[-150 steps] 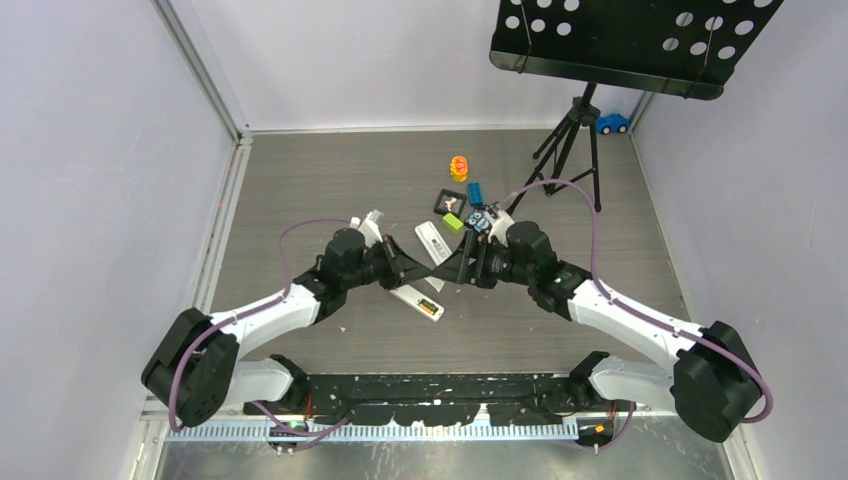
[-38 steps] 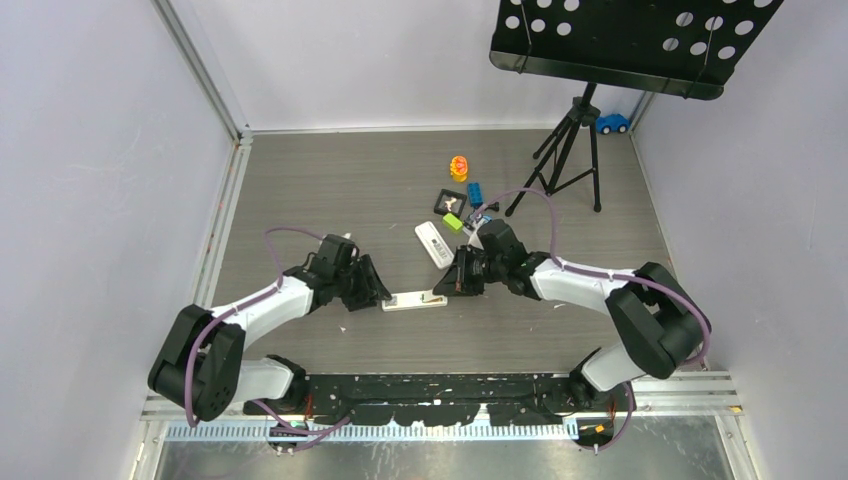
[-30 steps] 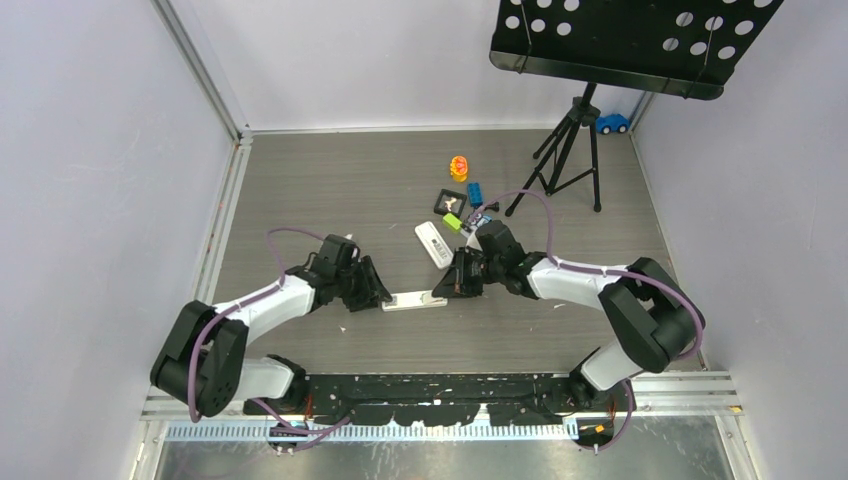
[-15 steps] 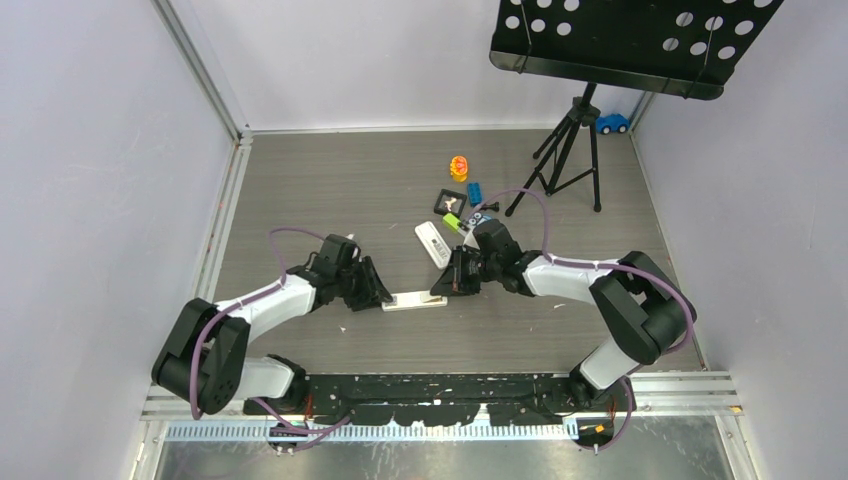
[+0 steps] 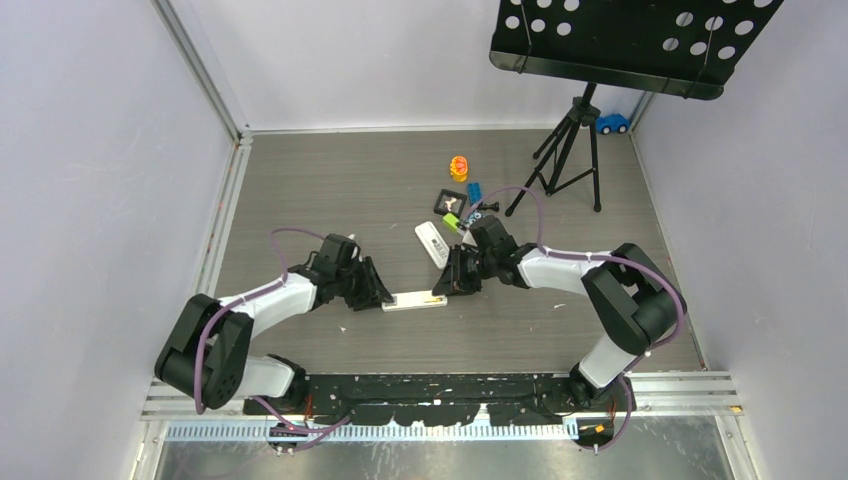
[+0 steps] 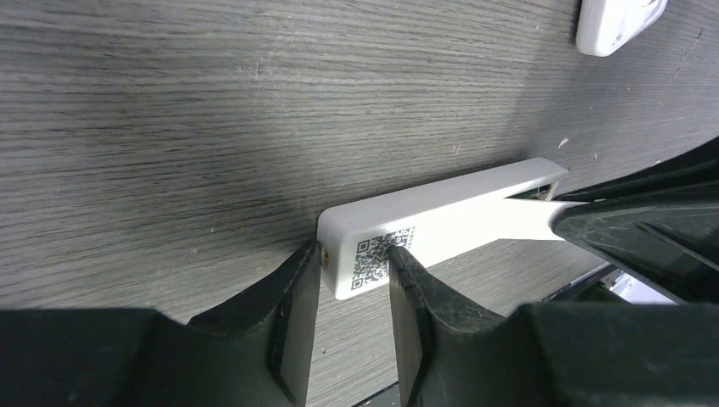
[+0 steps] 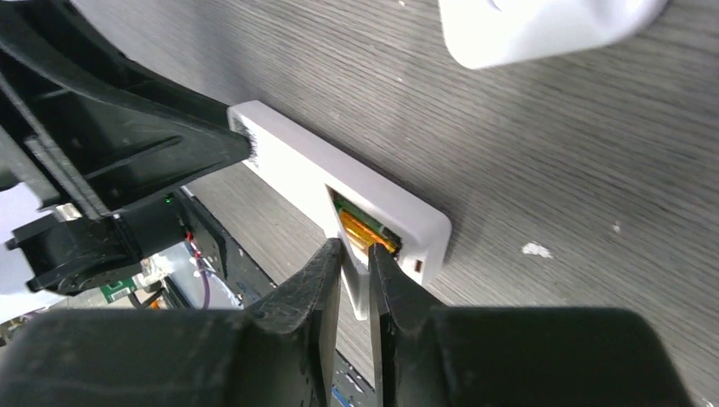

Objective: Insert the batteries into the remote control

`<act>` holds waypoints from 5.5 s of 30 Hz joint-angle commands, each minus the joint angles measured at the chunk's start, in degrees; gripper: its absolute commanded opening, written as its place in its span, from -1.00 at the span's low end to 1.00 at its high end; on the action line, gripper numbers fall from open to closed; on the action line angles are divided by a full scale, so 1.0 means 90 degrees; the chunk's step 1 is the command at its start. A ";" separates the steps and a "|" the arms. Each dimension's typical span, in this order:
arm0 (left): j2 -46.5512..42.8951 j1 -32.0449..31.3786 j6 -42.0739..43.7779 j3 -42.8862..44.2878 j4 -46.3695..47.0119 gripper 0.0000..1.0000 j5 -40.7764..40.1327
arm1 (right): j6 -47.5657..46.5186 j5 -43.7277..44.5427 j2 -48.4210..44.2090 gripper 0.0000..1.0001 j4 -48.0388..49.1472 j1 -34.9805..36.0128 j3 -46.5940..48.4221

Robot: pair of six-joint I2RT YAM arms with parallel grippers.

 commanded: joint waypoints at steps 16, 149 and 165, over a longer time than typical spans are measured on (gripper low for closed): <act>-0.0037 -0.0011 0.0184 0.0280 -0.0051 -0.26 -0.0039 | -0.0320 0.0748 -0.0413 -0.18 -0.1076 0.0028 0.0250; 0.0503 -0.0011 -0.0425 -0.0445 0.1525 -0.47 0.1096 | 0.0983 0.1992 0.1151 -0.44 -0.0865 0.1898 0.0487; 0.0484 -0.0138 -0.0618 -0.0558 0.1771 -0.55 0.0913 | 0.0782 0.1693 0.1499 -0.33 -0.0841 0.2242 0.0887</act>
